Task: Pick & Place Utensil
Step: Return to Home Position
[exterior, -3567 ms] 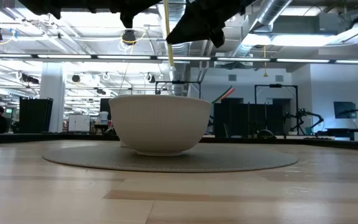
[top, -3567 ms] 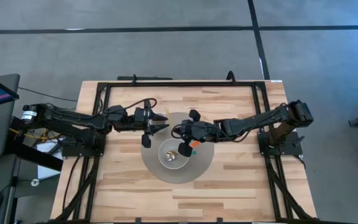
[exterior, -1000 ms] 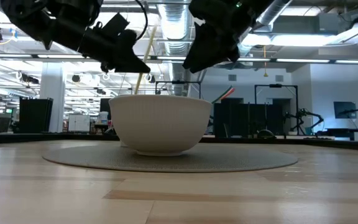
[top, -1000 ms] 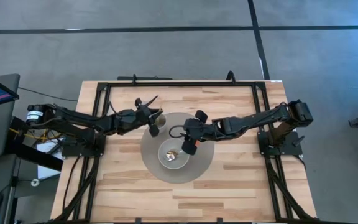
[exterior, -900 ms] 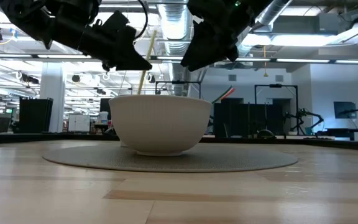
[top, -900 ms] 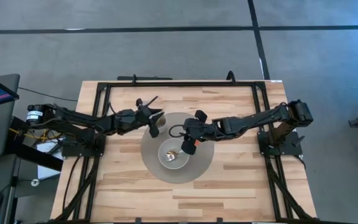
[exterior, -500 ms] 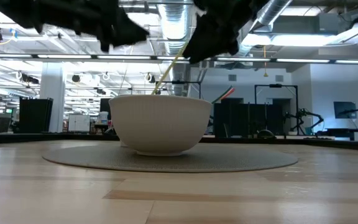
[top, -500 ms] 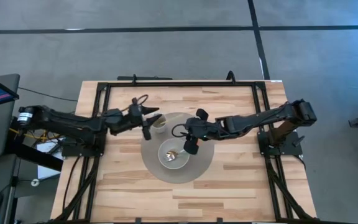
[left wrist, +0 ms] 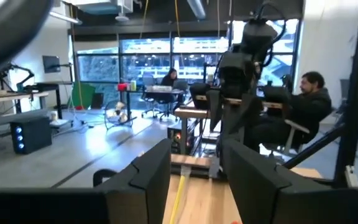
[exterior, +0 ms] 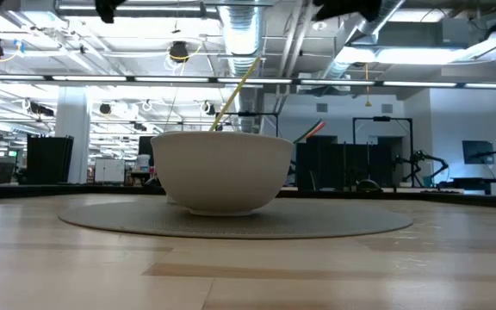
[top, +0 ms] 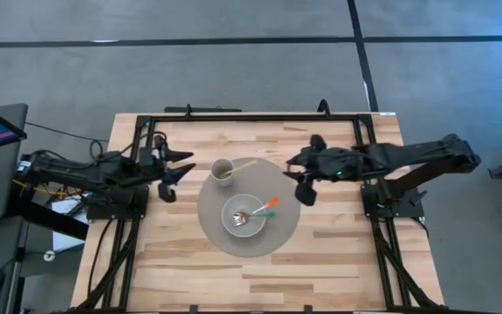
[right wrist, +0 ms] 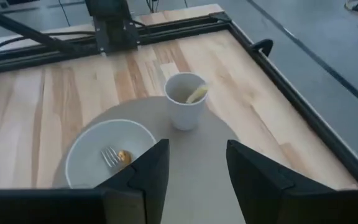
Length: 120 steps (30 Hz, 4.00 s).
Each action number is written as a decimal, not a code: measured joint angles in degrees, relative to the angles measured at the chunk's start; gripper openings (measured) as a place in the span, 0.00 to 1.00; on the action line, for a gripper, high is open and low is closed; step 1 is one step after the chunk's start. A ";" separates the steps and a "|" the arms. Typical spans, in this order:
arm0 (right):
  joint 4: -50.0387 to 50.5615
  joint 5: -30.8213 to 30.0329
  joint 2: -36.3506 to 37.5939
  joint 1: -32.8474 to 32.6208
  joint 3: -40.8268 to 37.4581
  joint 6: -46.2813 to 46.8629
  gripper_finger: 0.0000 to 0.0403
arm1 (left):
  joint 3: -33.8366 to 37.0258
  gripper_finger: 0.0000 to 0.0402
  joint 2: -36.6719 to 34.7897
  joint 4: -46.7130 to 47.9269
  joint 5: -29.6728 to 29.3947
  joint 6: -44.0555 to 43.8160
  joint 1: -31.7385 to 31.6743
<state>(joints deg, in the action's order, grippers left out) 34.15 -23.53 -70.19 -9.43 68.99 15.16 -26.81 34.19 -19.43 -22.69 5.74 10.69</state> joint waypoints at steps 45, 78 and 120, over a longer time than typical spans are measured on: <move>-27.50 6.67 66.32 -0.35 -54.67 -11.26 0.38 | 15.22 0.37 -34.18 23.88 -7.76 -9.49 0.41; -25.79 6.65 70.05 -0.81 -60.15 -10.63 0.40 | 24.39 0.37 -34.22 19.40 -14.16 -14.03 0.41; -36.15 11.64 69.50 -1.70 -68.26 -14.10 0.39 | 26.50 0.37 -34.03 13.36 0.46 -7.67 0.41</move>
<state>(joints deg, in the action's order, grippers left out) -2.00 -11.89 -0.69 -11.14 0.73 1.06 -0.32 0.16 -6.07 -22.23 -1.93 11.09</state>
